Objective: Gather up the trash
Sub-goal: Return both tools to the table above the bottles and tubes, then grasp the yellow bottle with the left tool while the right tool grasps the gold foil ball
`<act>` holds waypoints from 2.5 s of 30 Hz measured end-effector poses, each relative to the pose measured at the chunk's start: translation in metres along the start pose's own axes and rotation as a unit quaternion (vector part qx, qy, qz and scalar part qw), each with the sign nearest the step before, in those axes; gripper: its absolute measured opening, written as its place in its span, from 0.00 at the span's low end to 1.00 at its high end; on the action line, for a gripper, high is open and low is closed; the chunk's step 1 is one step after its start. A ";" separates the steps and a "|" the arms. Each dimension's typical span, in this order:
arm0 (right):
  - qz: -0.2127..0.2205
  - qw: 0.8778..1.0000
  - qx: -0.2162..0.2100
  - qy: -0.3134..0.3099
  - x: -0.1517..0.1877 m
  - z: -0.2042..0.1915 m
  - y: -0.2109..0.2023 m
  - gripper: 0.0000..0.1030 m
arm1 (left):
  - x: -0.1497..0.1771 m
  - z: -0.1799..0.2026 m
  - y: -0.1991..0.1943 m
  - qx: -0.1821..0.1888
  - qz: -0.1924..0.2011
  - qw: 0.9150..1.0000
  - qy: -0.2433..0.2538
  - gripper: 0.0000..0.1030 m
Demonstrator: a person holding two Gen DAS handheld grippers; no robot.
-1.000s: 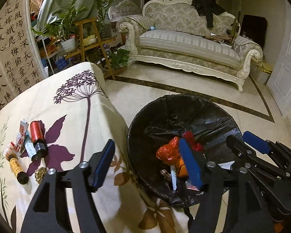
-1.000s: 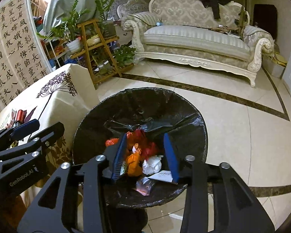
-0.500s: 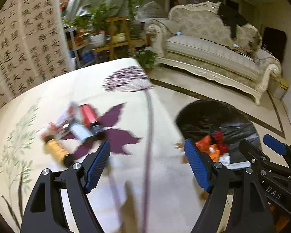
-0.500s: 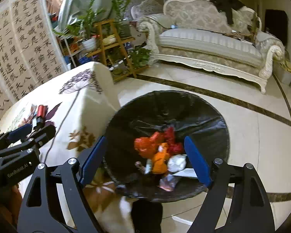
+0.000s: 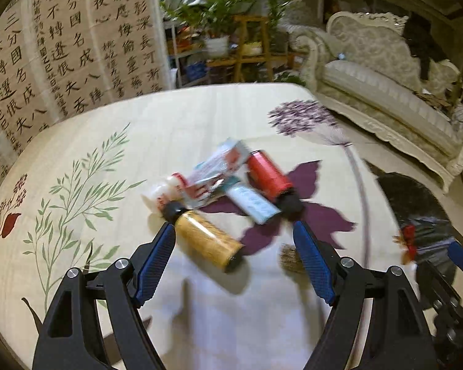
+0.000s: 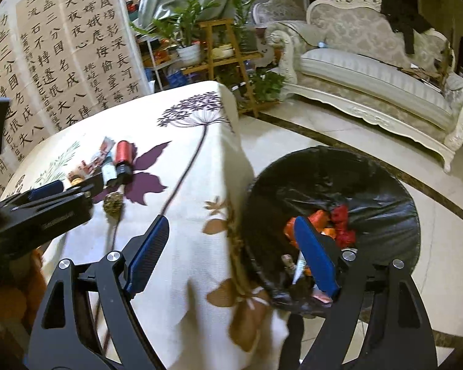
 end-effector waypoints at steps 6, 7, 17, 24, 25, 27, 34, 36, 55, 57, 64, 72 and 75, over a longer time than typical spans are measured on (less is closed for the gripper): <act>-0.005 1.000 -0.008 -0.010 0.000 -0.014 0.002 0.79 | 0.013 -0.026 0.013 0.003 -0.036 0.999 -0.026 0.74; -0.006 1.000 -0.009 -0.011 0.000 -0.016 0.003 0.79 | 0.015 -0.031 0.012 0.006 -0.039 0.999 -0.031 0.74; -0.012 0.999 -0.023 -0.028 -0.002 -0.036 0.006 0.79 | 0.028 -0.057 0.002 0.006 -0.046 0.998 -0.040 0.74; -0.016 0.999 -0.030 -0.036 -0.003 -0.050 0.013 0.79 | 0.013 -0.054 0.003 0.015 -0.027 0.999 -0.039 0.74; -0.014 0.999 -0.030 -0.035 -0.004 -0.052 0.013 0.79 | 0.010 -0.054 0.006 0.015 -0.027 0.999 -0.038 0.74; -0.015 0.999 -0.033 -0.034 -0.005 -0.055 0.015 0.79 | 0.008 -0.055 0.011 0.018 -0.029 0.999 -0.039 0.72; -0.020 0.998 -0.041 -0.048 -0.008 -0.074 0.024 0.78 | 0.011 -0.053 0.010 0.030 -0.025 0.999 -0.016 0.26; -0.022 0.998 -0.043 -0.051 -0.009 -0.078 0.026 0.78 | 0.012 -0.053 0.008 0.037 -0.023 0.999 -0.014 0.24; -0.060 0.991 -0.055 -0.102 -0.006 -0.117 0.051 0.29 | 0.026 -0.076 -0.014 0.048 -0.015 0.998 -0.024 0.24; -0.057 0.991 -0.051 -0.105 -0.006 -0.117 0.051 0.23 | 0.026 -0.077 -0.014 0.047 -0.014 0.998 -0.026 0.24; -0.046 0.993 -0.046 -0.094 -0.009 -0.112 0.046 0.19 | 0.029 -0.077 -0.015 0.049 -0.013 0.998 -0.027 0.24; -0.030 0.996 -0.038 -0.069 -0.009 -0.089 0.027 0.18 | 0.029 -0.063 -0.027 0.063 0.001 0.998 -0.020 0.24; -0.020 0.998 -0.030 -0.057 -0.010 -0.075 0.017 0.18 | 0.028 -0.050 -0.033 0.072 0.006 0.997 -0.011 0.24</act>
Point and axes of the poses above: each gripper's, at about its wrist camera, not at the fingertips, and y roughly the way its jaws point, z to its right, x to its underside, the point moved 7 cm from there along y, roughly the way its jaws point, and after that the axes turned 2 degrees about -y, right-handed, at the moved point
